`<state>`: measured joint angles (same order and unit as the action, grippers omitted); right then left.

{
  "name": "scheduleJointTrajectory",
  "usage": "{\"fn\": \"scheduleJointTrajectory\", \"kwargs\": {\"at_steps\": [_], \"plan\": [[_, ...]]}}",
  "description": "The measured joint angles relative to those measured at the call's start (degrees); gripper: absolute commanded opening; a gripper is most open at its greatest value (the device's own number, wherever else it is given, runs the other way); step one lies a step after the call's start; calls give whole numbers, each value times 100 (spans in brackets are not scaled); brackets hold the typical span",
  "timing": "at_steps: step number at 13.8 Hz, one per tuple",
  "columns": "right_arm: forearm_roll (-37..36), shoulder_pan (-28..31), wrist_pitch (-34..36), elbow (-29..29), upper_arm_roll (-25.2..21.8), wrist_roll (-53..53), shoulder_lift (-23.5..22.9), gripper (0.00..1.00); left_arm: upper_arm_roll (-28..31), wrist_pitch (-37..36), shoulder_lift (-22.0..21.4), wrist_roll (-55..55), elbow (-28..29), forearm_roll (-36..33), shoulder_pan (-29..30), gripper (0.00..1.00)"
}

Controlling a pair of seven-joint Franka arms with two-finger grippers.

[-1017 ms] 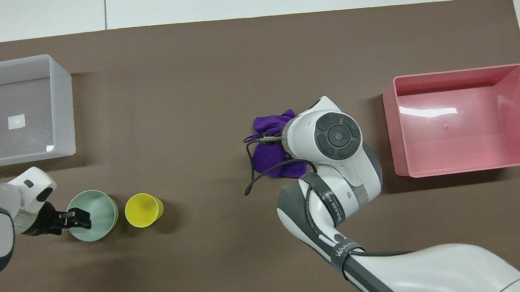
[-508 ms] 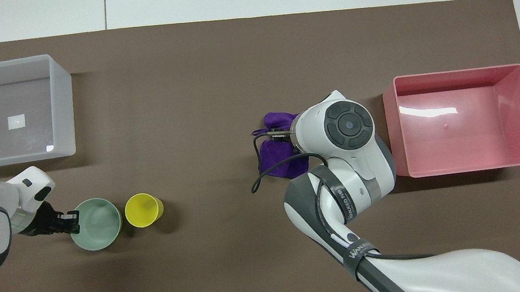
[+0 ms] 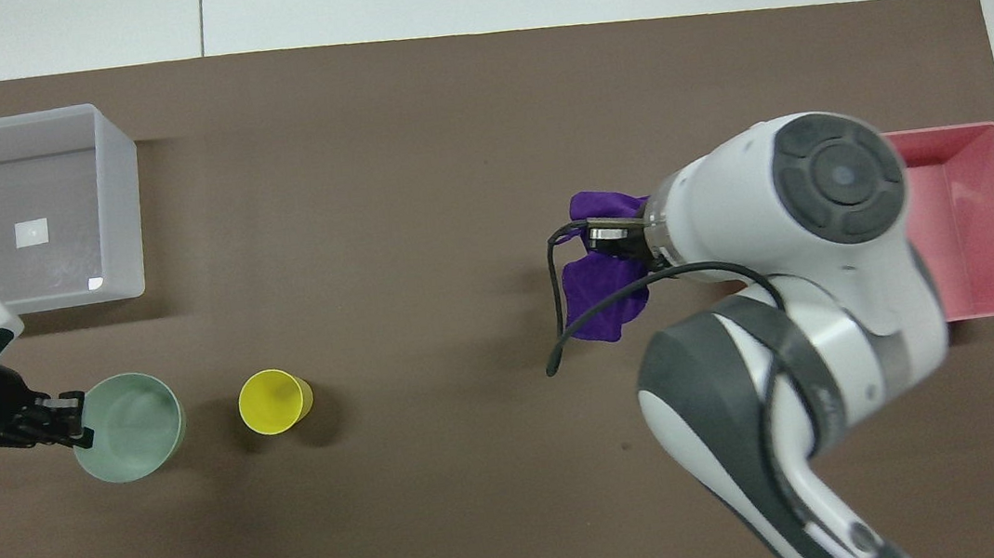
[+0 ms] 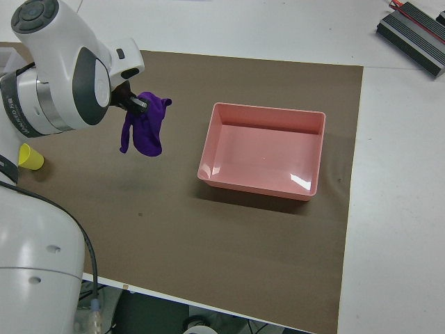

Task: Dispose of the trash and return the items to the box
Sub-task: 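Carry the cloth into the pink tray while the left gripper lifts the bowl, then release the bowl in the clear box while the right gripper releases the cloth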

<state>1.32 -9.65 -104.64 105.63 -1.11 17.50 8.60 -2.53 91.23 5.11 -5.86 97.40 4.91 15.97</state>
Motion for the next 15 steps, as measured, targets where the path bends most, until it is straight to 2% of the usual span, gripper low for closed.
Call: {"fn": "scheduleJointTrajectory", "kwargs": {"at_steps": [2,4,6,8,12,13,14,15], "plan": [[-1,608,-38,105,-17,-948,-17,0,5,125,684,199,-813,1,78,0],[-1,1102,-260,310,-25,-1656,-59,0,6,829,1356,455,-1328,1,132,0],[-1,1436,-626,566,-28,-2181,-146,0,2,1577,1807,726,-1527,3,145,0],[-1,1595,-1091,831,-28,-2398,-305,0,-12,2049,2053,927,-1586,8,146,0],[-1,1600,-2014,1312,2,-2409,-993,0,-47,2250,2496,988,-1598,8,147,0],[-1,1600,-2293,1462,6,-2409,-1146,18,-40,2259,2600,975,-1598,8,157,0],[-1,1600,-2532,1599,6,-2409,-1259,49,-38,2269,2700,956,-1599,8,159,0],[-1,1600,-2697,1700,6,-2409,-1334,99,-44,2285,2792,947,-1600,8,156,51]]}}
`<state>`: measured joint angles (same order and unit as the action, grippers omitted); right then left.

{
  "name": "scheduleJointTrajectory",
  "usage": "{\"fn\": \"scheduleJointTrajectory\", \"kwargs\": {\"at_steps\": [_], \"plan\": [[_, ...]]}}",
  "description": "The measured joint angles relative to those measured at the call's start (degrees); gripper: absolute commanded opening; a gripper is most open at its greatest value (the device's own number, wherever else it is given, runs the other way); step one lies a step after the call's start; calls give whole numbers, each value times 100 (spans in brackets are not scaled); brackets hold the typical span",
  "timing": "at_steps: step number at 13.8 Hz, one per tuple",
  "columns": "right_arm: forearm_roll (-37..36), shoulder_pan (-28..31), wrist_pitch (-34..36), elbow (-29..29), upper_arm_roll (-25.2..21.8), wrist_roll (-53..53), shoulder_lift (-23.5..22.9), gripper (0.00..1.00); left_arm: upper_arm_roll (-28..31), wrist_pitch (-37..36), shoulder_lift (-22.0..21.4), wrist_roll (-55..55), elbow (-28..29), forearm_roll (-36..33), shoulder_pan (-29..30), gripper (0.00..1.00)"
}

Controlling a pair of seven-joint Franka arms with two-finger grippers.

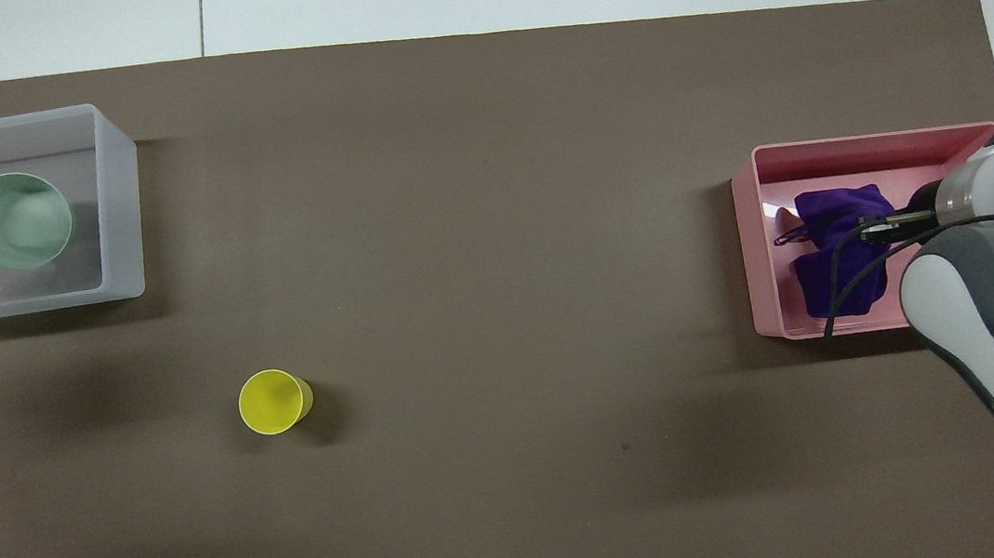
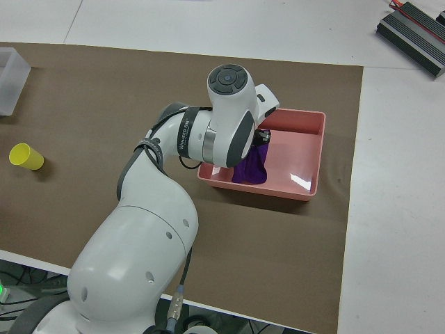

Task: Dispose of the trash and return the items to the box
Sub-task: 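Release the bowl in the clear box while the right gripper releases the cloth, then reach the left gripper to the yellow cup and grasp its rim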

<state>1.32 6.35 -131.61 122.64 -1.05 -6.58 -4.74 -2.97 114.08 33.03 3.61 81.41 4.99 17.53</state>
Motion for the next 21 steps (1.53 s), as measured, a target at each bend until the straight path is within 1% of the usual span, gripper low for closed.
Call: {"fn": "scheduleJointTrajectory", "kwargs": {"at_steps": [1,3,5,6,7,8,9,11,13,14,15,16,18,19,20,21], "plan": [[0,0,-96,65,0,0,-42,100,-10,21,86,-8,0,0,-8,100],[0,0,-128,86,0,1,-41,100,-33,98,171,-64,-13,0,-34,100],[0,-16,-123,29,11,8,22,100,-38,105,159,-121,-114,0,-78,100],[0,-25,-57,-46,42,46,93,100,-53,100,108,-137,-215,0,-86,100],[1,-48,142,-163,79,136,184,100,-65,57,-24,-144,-297,0,-94,100],[0,-131,405,-302,97,321,280,100,-72,-139,-218,-148,-347,-1,-107,100],[0,-272,678,-446,105,597,375,100,-75,-553,-469,-149,-379,-1,-138,100],[0,-612,1044,-654,121,1192,539,100,-113,-1619,-997,-148,-380,1,-256,100],[-7,-825,1308,-854,129,1499,702,100,-140,-2643,-1471,-130,-255,4,-558,100],[-8,-827,1559,-1032,128,1523,793,100,-151,-2881,-1728,-92,-24,10,-775,100],[-9,-807,1906,-1281,113,1523,880,100,-158,-2908,-2041,-40,378,48,-1002,100],[-9,-789,2271,-1549,99,1523,946,100,-164,-2795,-2401,1,912,154,-1196,100],[-9,-744,3012,-2152,89,1504,1020,100,-170,-2085,-3237,22,2310,413,-1484,100],[-8,-736,3311,-2411,65,1478,1030,100,-169,-1720,-3584,22,2981,455,-1606,100],[-9,-717,3584,-2634,45,1449,1031,100,-168,-1398,-3839,22,3567,481,-1723,100],[-9,-665,3846,-2818,40,1411,1032,100,-170,-1128,-3983,24,4000,503,-1826,100]]}}
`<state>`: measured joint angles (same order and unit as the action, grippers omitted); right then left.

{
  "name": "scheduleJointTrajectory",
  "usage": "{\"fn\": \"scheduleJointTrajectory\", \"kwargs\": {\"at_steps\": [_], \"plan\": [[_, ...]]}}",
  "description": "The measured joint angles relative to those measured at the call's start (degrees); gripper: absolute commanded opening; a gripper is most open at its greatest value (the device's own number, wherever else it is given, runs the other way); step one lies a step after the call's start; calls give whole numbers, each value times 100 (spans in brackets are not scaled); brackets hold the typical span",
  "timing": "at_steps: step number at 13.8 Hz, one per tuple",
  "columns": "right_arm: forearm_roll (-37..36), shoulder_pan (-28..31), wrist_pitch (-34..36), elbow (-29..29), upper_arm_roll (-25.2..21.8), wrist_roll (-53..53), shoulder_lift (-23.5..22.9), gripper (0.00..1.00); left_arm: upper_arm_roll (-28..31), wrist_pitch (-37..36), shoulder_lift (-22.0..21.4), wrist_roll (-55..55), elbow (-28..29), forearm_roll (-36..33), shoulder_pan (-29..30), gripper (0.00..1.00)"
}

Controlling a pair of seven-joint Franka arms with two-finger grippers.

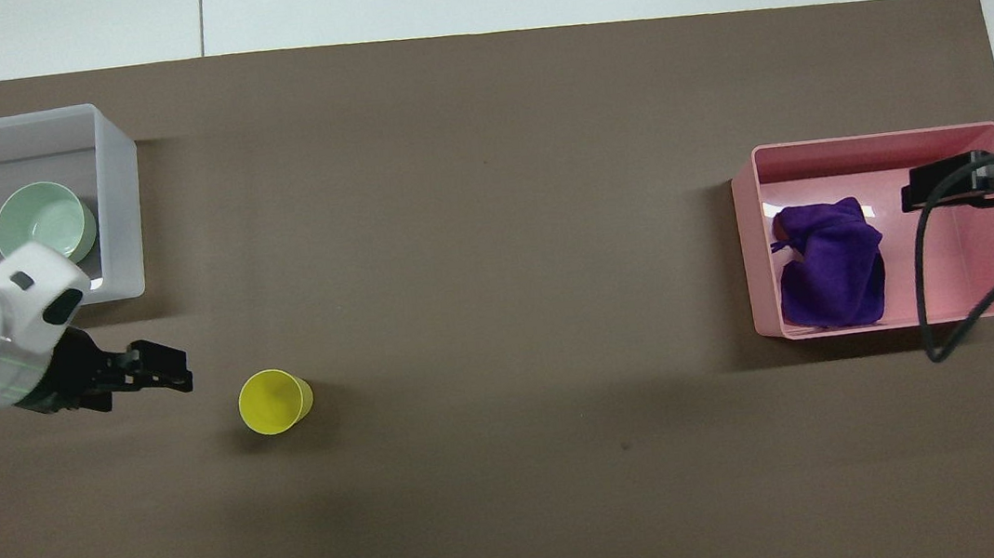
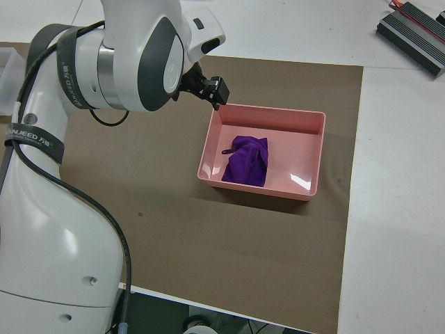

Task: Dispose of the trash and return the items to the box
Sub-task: 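Reach the left gripper to the yellow cup and grasp its rim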

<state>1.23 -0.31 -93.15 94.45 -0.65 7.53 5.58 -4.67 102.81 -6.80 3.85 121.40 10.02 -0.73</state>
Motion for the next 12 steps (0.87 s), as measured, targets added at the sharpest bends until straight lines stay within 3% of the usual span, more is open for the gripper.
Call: {"fn": "scheduleJointTrajectory", "kwargs": {"at_steps": [4,11,12], "plan": [[0,145,770,-572,-11,-98,14,100,5,869,38,520,644,21,-501,100],[0,120,800,-492,19,-107,27,100,4,1978,475,705,1212,21,-747,100],[0,110,800,-459,21,-107,27,100,7,2022,521,705,1234,21,-776,91]]}}
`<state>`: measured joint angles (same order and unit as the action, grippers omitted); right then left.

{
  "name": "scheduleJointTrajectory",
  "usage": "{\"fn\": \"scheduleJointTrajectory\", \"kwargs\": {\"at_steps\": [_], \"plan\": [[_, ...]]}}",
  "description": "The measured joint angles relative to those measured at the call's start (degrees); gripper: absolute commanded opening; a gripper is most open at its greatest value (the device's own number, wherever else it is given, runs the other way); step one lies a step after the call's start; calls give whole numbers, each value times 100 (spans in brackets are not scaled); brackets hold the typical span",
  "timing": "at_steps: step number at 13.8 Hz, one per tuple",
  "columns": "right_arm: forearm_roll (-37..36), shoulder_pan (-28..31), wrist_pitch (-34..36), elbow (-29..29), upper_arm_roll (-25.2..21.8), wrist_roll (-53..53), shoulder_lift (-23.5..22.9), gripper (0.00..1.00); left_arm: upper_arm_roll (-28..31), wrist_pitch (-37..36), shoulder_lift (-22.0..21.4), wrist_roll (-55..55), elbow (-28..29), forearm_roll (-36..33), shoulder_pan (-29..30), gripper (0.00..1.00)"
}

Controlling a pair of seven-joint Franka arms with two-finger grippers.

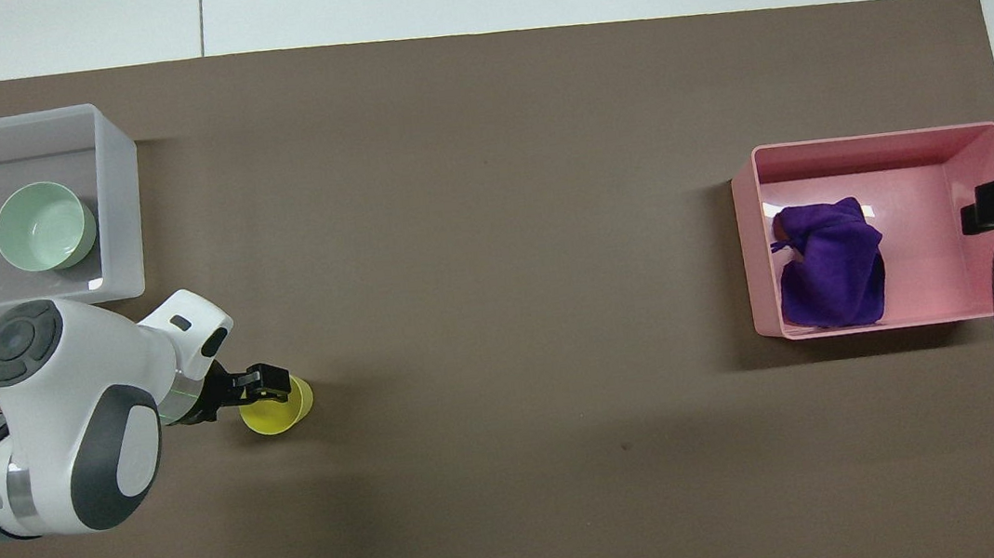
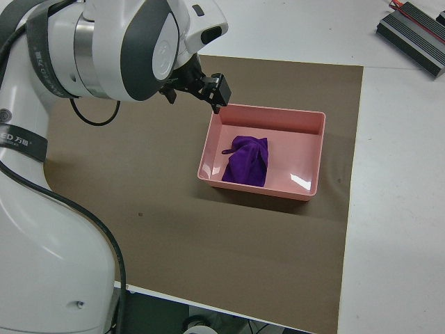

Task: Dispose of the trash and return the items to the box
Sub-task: 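Reach the left gripper to the yellow cup and grasp its rim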

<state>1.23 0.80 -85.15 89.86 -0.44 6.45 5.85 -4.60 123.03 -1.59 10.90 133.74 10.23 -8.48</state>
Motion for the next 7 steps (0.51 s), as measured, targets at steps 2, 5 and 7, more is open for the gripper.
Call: {"fn": "scheduleJointTrajectory", "kwargs": {"at_steps": [2,5,7], "plan": [[0,-11,0,35,1,0,0,100,0,12,23,2,0,0,-28,32],[0,-16,0,50,0,0,2,100,20,13,24,4,0,0,-27,1],[0,-16,0,53,-1,0,3,100,22,12,27,6,0,0,-26,0]]}}
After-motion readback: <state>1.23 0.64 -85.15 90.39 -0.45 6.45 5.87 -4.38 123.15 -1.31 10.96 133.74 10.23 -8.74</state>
